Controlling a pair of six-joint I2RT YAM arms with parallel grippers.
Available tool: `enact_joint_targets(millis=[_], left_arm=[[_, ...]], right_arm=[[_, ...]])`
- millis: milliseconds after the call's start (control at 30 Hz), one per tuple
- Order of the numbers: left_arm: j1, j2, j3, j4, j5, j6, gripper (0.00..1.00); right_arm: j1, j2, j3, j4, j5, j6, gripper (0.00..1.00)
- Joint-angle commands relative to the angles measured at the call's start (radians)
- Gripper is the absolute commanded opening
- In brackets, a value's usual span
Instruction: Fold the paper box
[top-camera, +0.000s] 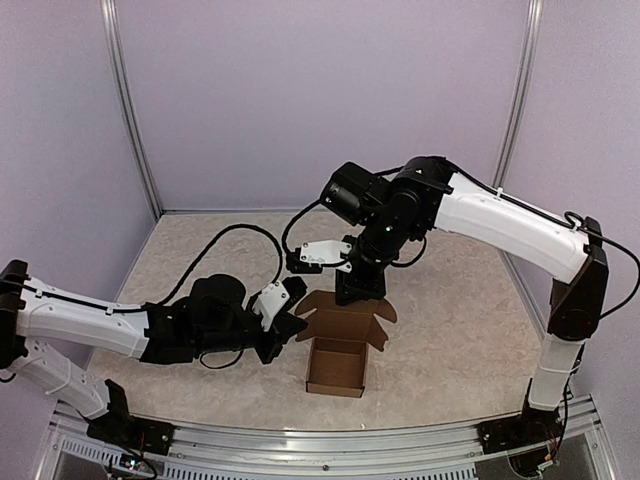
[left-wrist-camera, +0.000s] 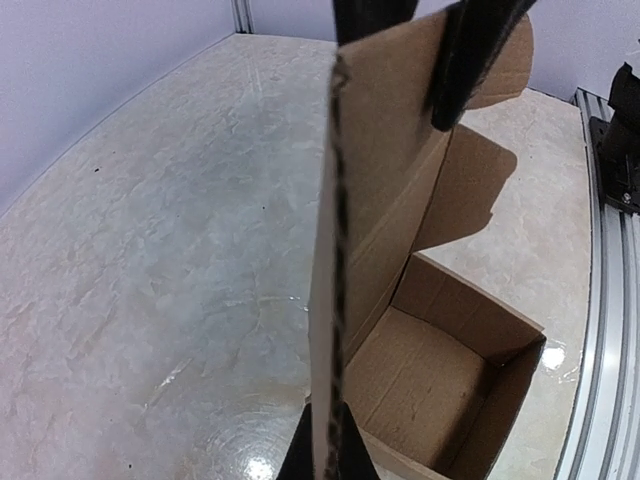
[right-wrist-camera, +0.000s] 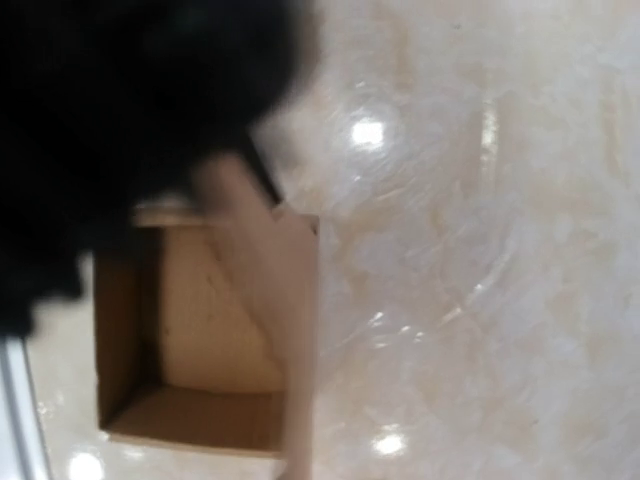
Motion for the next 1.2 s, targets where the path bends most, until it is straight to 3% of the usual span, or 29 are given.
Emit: enact_joint_targets(millis=[0, 200, 400, 733, 933, 1167], left_arm=[[0.001, -0.003, 0.018, 0.0, -0.004, 0.005, 0.0], [0.0, -0.023, 0.004, -0.016, -0.014, 0.004, 0.0], [0.002, -0.039, -0.009, -0.025, -0.029, -0.022, 0.0], [0.002, -0.051, -0.032, 0.006, -0.024, -0.112, 0.0], [-0.004, -0.044, -0.025, 0.004, -0.036, -0.139, 0.0], [-0.004, -0.021, -0.005, -0.011, -0.037, -0.154, 0.0]], right_arm=[[0.003, -0.095, -0.065, 0.1, 0.042, 0.041, 0.28], [-0.016, -0.298, -0.289, 0.295, 0.071, 0.092, 0.51], [-0.026, -0.564, -0.601, 0.531, 0.078, 0.177, 0.61], [-0.026, -0.984, -1.225, 1.112, 0.166, 0.376, 0.66], [-0.026, -0.994, -1.437, 1.351, 0.155, 0.498, 0.63], [-0.026, -0.87, -1.476, 1.498, 0.154, 0.56, 0.55]])
